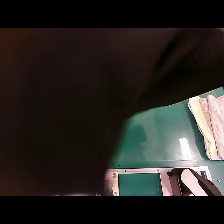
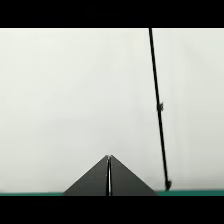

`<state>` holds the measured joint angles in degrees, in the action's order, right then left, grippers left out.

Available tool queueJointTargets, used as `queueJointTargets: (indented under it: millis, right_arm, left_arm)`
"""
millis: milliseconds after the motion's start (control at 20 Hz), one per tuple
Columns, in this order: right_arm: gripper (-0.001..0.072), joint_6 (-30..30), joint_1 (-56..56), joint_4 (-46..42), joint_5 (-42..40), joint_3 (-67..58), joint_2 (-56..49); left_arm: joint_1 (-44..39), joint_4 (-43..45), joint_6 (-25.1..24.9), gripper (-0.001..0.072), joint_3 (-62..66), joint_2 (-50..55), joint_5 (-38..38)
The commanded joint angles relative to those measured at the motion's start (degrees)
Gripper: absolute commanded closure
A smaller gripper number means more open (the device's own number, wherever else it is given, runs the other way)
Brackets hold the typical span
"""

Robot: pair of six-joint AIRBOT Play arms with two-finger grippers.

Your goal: Fold the shirts.

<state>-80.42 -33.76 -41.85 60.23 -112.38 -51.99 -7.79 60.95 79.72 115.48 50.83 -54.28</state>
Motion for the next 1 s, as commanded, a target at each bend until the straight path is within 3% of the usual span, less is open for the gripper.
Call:
queueJointTargets:
  millis: [0, 300, 550, 600, 650, 700, 950]
  right_arm:
    - [0.0696, 3.8, 2.1, 4.2, -0.2, 11.7, -1.3]
    - [0.0696, 8.2, 15.0, 3.5, -4.5, 38.2, -13.0]
    - [0.0696, 10.6, 24.5, 3.6, -7.3, 57.1, -20.2]
    - [0.0658, 10.7, 27.3, 3.5, -9.0, 60.6, -20.8]
    - [0.0419, 10.6, 30.3, 3.5, -10.5, 63.2, -21.7]
    - [0.0243, 10.6, 34.0, 3.5, -11.5, 64.8, -23.4]
    - [0.0209, 10.6, 52.9, 10.0, -12.5, 61.4, -37.0]
  left_arm:
    - [0.0, 0.3, 1.3, 0.0682, -9.1, 3.5, -3.8]
    - [0.0, -0.6, -2.7, 0.0682, -30.0, 23.5, 3.4]
    - [0.0, -4.4, -7.8, 0.0682, -31.7, 43.0, 8.6]
    - [0.0, -4.3, -7.8, 0.0682, -31.7, 44.3, 9.4]
    - [0.0, -4.1, -7.8, 0.0682, -31.8, 44.8, 10.3]
    - [0.0, -4.0, -7.8, 0.0682, -31.7, 44.8, 10.7]
    - [0.0, -4.0, -7.8, 0.0682, -31.3, 44.6, 8.6]
